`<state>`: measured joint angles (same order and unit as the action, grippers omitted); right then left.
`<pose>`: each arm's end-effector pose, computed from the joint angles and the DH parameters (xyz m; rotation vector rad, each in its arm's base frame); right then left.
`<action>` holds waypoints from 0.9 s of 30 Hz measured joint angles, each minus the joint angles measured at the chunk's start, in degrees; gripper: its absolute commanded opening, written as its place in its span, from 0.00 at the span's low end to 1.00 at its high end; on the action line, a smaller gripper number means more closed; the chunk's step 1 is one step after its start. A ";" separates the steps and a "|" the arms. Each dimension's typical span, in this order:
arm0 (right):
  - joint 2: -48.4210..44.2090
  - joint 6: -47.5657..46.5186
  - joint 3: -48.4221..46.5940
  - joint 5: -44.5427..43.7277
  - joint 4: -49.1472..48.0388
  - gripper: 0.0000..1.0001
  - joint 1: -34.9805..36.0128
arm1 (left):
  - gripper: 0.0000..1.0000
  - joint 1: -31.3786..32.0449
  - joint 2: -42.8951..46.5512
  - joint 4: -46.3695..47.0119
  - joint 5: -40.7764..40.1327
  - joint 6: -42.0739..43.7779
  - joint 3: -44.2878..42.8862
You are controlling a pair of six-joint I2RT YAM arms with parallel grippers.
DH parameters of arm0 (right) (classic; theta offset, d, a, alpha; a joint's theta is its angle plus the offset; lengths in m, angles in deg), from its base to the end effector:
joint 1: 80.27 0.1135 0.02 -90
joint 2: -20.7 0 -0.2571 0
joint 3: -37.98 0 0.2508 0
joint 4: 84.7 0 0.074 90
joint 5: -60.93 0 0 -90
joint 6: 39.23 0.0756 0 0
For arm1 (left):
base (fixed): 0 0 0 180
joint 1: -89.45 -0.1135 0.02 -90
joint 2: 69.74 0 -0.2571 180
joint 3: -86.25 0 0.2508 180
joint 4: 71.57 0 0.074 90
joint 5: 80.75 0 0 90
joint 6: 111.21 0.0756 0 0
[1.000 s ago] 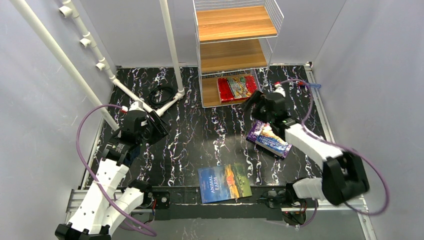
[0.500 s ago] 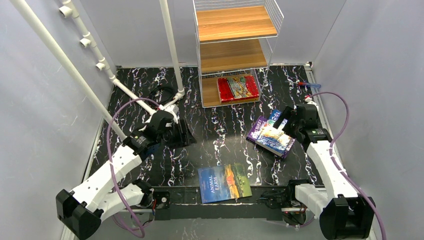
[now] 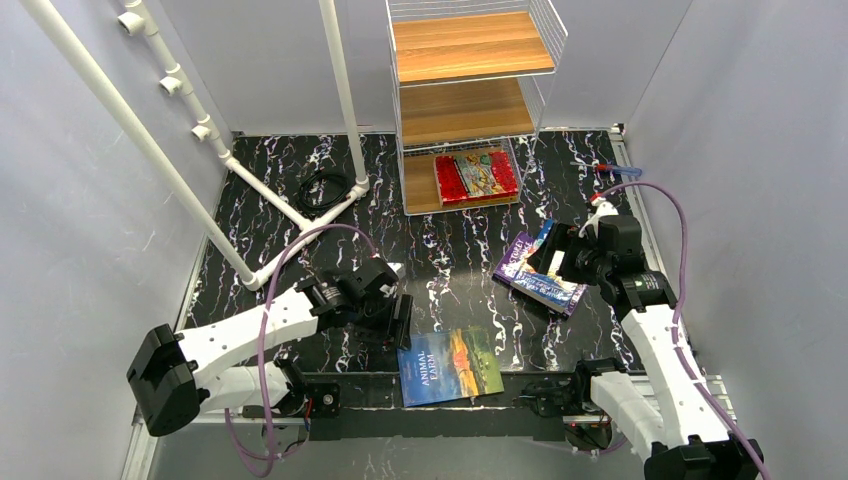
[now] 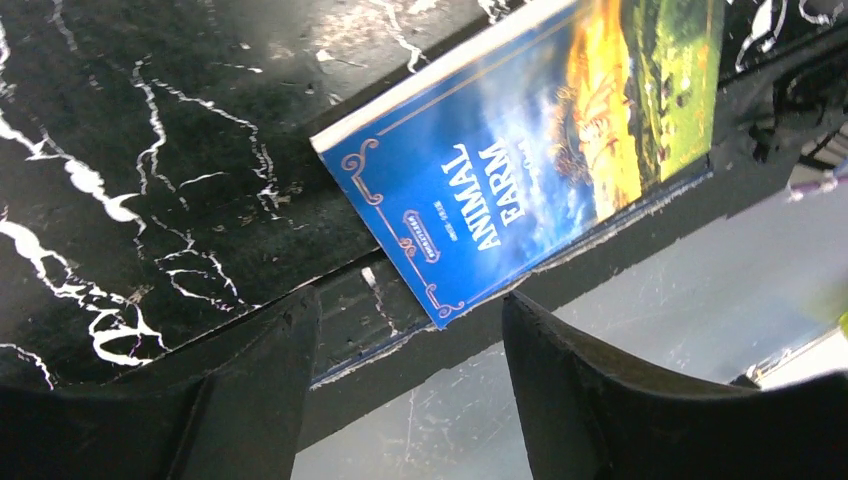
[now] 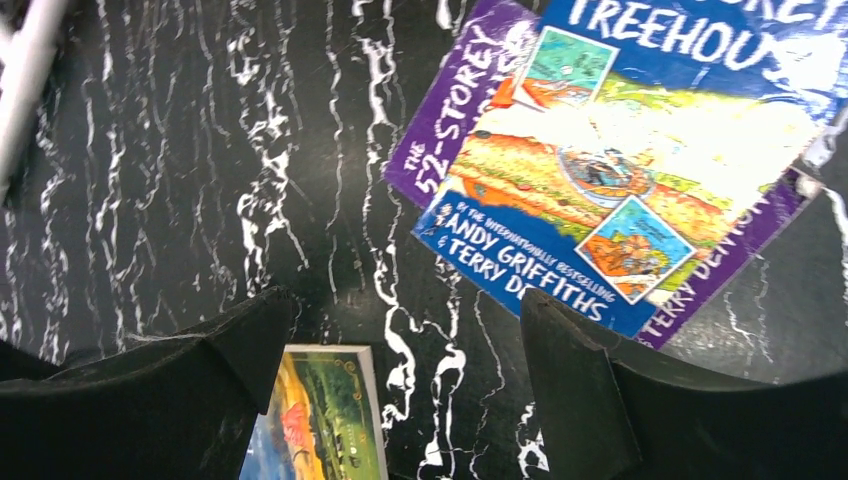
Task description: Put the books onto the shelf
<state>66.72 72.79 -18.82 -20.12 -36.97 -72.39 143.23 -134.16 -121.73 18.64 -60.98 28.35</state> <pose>0.2031 0.0400 0.2560 0.1892 2.2376 0.4586 0.1317 -0.2007 0.1928 0.4040 2.7319 -0.7573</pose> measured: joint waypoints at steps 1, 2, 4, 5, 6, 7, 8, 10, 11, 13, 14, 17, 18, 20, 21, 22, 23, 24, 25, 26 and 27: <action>-0.20 -0.17 0.00 0.92 0.00 0.91 0.37 | 0.64 0.02 0.13 -0.04 -0.44 -1.55 0.37; -0.37 -0.31 0.00 1.68 0.04 0.91 0.66 | 0.64 0.02 0.22 -0.09 -1.03 -2.38 0.59; -0.66 -0.63 0.00 2.95 0.11 0.91 1.25 | 0.67 0.46 0.22 0.39 -1.92 -2.64 0.68; -0.68 -0.79 0.04 3.54 0.09 0.91 1.44 | 0.68 0.81 0.17 1.05 -2.21 -1.55 0.66; -0.68 -0.87 0.15 4.13 0.09 0.91 1.68 | 0.69 1.14 -0.09 1.60 -2.45 0.33 0.42; -0.68 -0.90 0.37 4.59 0.07 0.91 1.86 | 0.69 1.31 -0.74 1.55 -2.38 2.43 -0.22; -0.66 -0.90 0.66 5.07 0.11 0.91 2.03 | 0.70 1.53 -2.10 1.38 -2.29 5.44 -1.62; -0.63 -0.85 1.03 5.84 0.17 0.91 2.38 | 0.70 1.97 -6.05 1.51 -2.01 11.85 -5.62; -0.66 -0.81 1.16 6.10 0.15 0.91 2.45 | 0.70 2.21 -8.35 1.55 -1.79 15.32 -7.82; -0.66 -0.72 1.22 6.36 0.20 0.91 2.67 | 0.69 2.64 -13.25 2.14 -0.72 22.45 -11.85; -0.68 -0.59 1.22 6.47 0.20 0.92 2.67 | 0.69 2.73 -15.26 2.43 0.11 25.03 -13.09; -0.70 -0.31 1.22 6.60 0.22 0.92 2.75 | 0.69 3.17 -21.70 2.84 3.23 33.64 -16.13; -0.76 -0.15 1.22 6.60 0.24 0.92 2.75 | 0.69 3.32 -23.82 2.69 4.63 36.33 -16.94; -1.01 0.04 1.22 6.60 0.33 0.92 2.75 | 0.69 3.41 -26.93 1.70 7.10 40.28 -18.36; -1.20 0.11 1.22 6.60 0.33 0.92 2.75 | 0.69 3.41 -28.37 0.92 8.50 42.12 -19.21; -1.38 0.17 1.22 6.58 0.33 0.92 2.75 | 0.69 3.43 -29.73 0.09 9.94 43.78 -20.28; -1.49 0.24 1.22 6.60 0.33 0.92 2.75 | 0.68 3.45 -31.04 -0.63 11.30 45.20 -21.33; -1.57 0.28 1.27 6.60 0.33 0.92 2.75 | 0.67 3.45 -32.70 -1.36 12.74 46.58 -22.64; -1.62 0.31 1.33 6.62 0.31 0.92 2.75 | 0.66 3.45 -33.75 -1.68 13.51 47.34 -23.43; -1.64 0.33 1.49 6.62 0.31 0.92 2.75 | 0.66 3.45 -35.04 -1.79 14.32 48.15 -24.28; -1.64 0.37 1.57 6.62 0.35 0.92 2.75 | 0.66 3.45 -36.02 -1.77 14.84 48.72 -24.70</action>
<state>65.08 73.16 -17.25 -13.50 -36.62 -69.64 146.68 -170.18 -123.50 33.48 -12.26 3.66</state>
